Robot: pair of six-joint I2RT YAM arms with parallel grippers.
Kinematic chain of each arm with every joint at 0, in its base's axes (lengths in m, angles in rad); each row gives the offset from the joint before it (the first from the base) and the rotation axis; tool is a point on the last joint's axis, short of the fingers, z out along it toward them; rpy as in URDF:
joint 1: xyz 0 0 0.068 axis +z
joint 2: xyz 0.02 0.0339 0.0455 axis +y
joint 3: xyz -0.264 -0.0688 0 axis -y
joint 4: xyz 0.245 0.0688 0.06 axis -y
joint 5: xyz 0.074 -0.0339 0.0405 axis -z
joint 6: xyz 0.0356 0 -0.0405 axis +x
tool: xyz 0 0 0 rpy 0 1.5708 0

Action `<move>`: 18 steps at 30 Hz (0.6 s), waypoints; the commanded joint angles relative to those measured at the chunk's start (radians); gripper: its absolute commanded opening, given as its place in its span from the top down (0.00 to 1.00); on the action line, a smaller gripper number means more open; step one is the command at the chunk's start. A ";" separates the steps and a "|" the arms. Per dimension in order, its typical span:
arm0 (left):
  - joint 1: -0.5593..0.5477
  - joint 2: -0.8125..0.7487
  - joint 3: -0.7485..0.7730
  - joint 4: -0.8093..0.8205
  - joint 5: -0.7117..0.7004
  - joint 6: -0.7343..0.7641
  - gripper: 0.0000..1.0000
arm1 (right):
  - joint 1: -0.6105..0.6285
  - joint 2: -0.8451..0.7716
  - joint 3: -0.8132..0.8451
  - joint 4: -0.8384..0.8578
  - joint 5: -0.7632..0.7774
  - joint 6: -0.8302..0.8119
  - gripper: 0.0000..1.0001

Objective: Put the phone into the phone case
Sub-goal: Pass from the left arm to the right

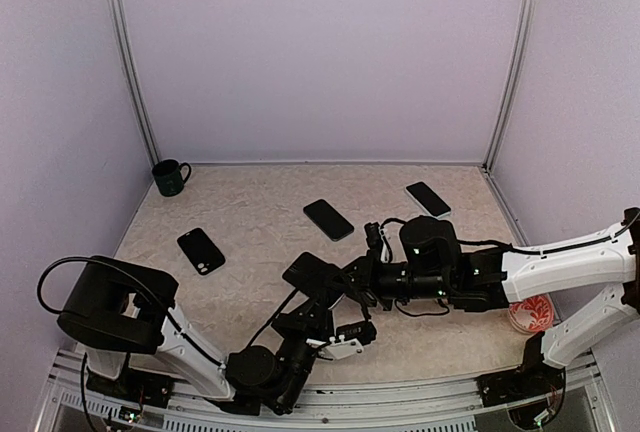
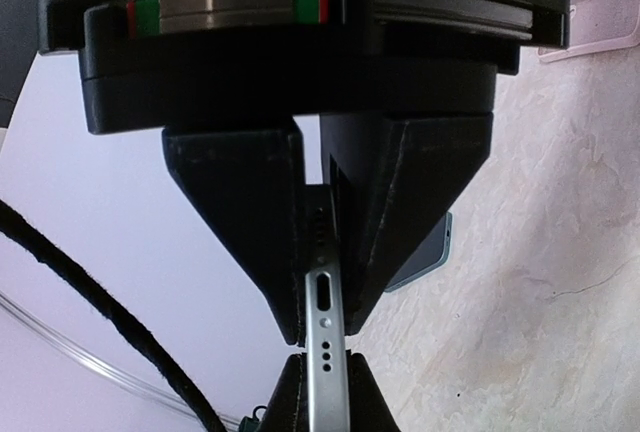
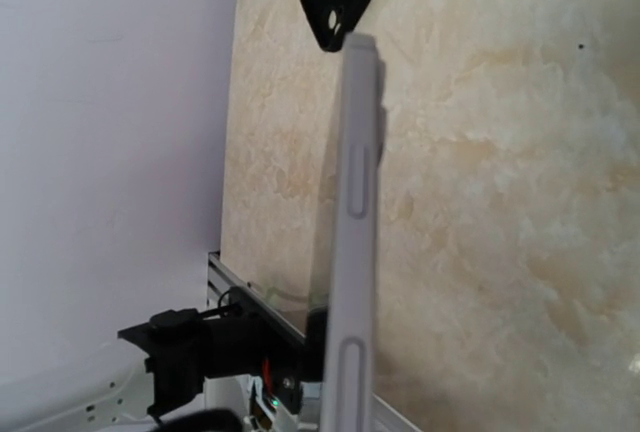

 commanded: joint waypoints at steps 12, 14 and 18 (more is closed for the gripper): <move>0.002 -0.065 -0.061 0.277 0.003 -0.236 0.13 | -0.054 -0.098 -0.039 0.021 0.161 -0.115 1.00; 0.005 -0.102 -0.093 0.214 0.013 -0.321 0.04 | -0.070 -0.125 -0.055 0.025 0.192 -0.142 1.00; 0.041 -0.230 -0.137 -0.174 0.089 -0.719 0.01 | -0.107 -0.178 -0.083 0.022 0.240 -0.178 1.00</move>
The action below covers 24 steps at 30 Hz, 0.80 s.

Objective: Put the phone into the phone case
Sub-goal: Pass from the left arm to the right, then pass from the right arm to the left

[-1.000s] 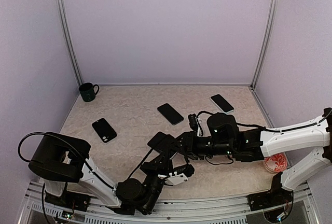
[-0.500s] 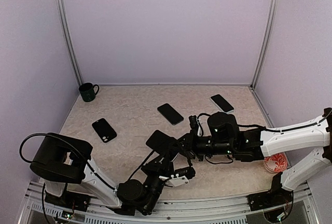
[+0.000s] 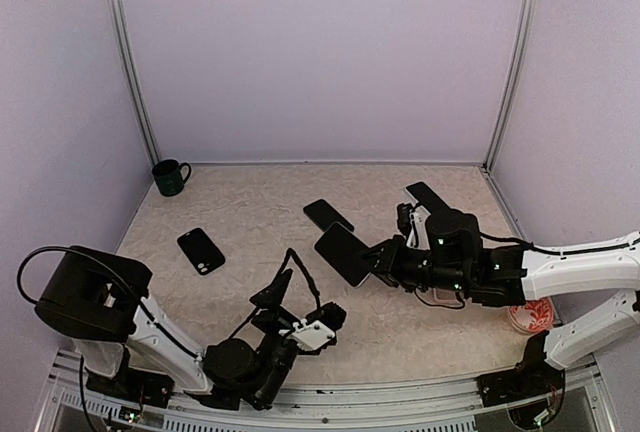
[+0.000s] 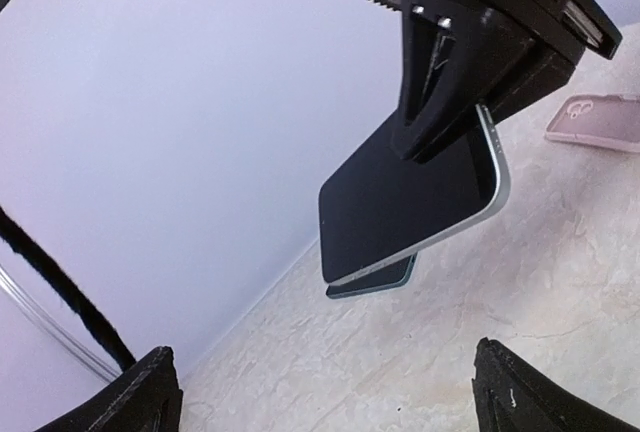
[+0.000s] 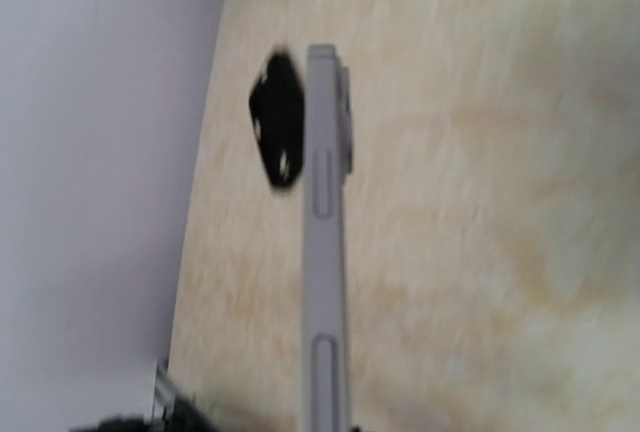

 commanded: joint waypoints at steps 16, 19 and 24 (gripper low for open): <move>0.514 -0.631 -0.169 -0.789 1.159 -1.476 0.01 | -0.064 -0.261 -0.044 0.018 0.094 -0.571 1.00; 0.578 -0.683 -0.209 -0.738 1.314 -1.549 0.01 | -0.067 -0.254 -0.045 0.044 0.001 -0.658 1.00; 0.655 -0.759 -0.276 -0.620 1.540 -1.633 0.01 | -0.070 -0.215 -0.041 0.132 -0.224 -0.741 1.00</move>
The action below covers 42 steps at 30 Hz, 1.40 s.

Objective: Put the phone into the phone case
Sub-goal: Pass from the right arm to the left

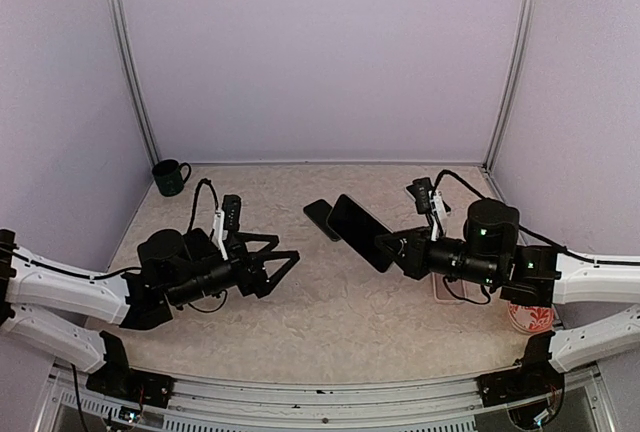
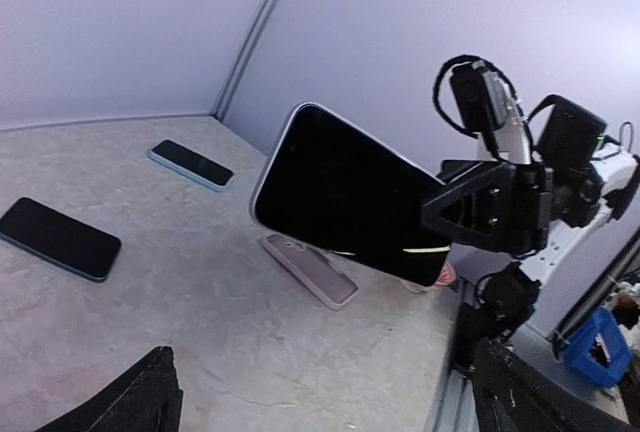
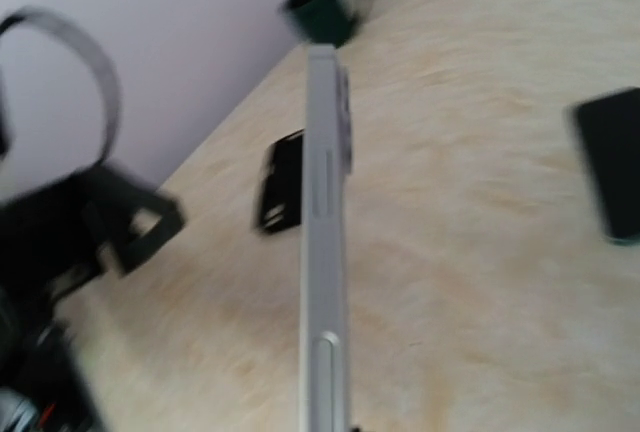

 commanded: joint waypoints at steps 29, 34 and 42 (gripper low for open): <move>0.094 -0.003 0.070 0.019 0.588 -0.070 0.15 | -0.059 0.093 0.072 0.244 -0.745 -0.150 1.00; 0.094 0.012 0.106 -0.017 0.612 -0.047 0.29 | -0.072 0.119 0.080 0.247 -0.780 -0.125 1.00; 0.094 0.032 0.139 -0.073 0.612 -0.028 0.61 | -0.080 0.172 0.114 0.159 -0.755 -0.158 1.00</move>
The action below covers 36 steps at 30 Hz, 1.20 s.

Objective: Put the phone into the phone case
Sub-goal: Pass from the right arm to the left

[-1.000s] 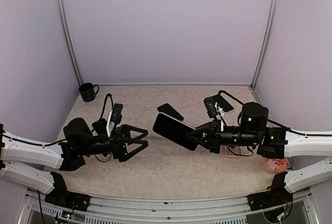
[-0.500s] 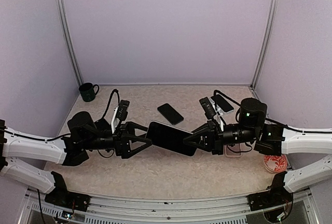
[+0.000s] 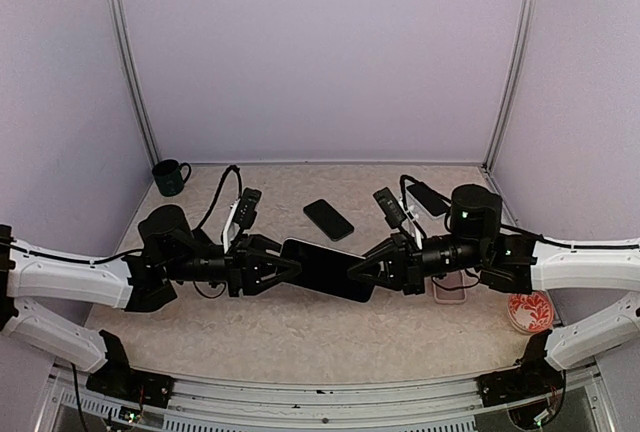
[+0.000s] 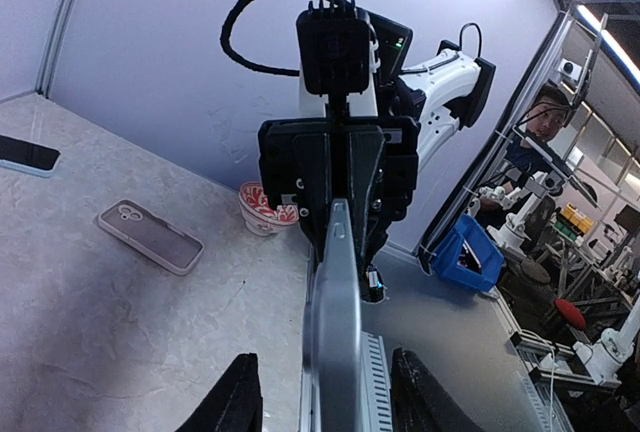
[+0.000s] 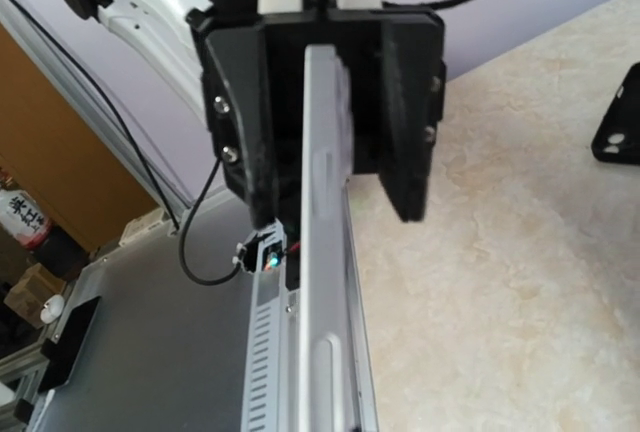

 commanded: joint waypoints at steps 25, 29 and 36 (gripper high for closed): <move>0.007 0.017 -0.050 0.179 -0.064 -0.046 1.00 | -0.022 0.014 -0.095 0.211 0.062 0.107 0.20; 0.006 0.018 -0.051 0.198 -0.056 -0.060 1.00 | -0.022 0.050 -0.102 0.275 0.051 0.125 0.20; 0.006 0.019 -0.052 0.210 -0.062 -0.077 1.00 | -0.021 0.148 -0.083 0.418 -0.023 0.188 0.31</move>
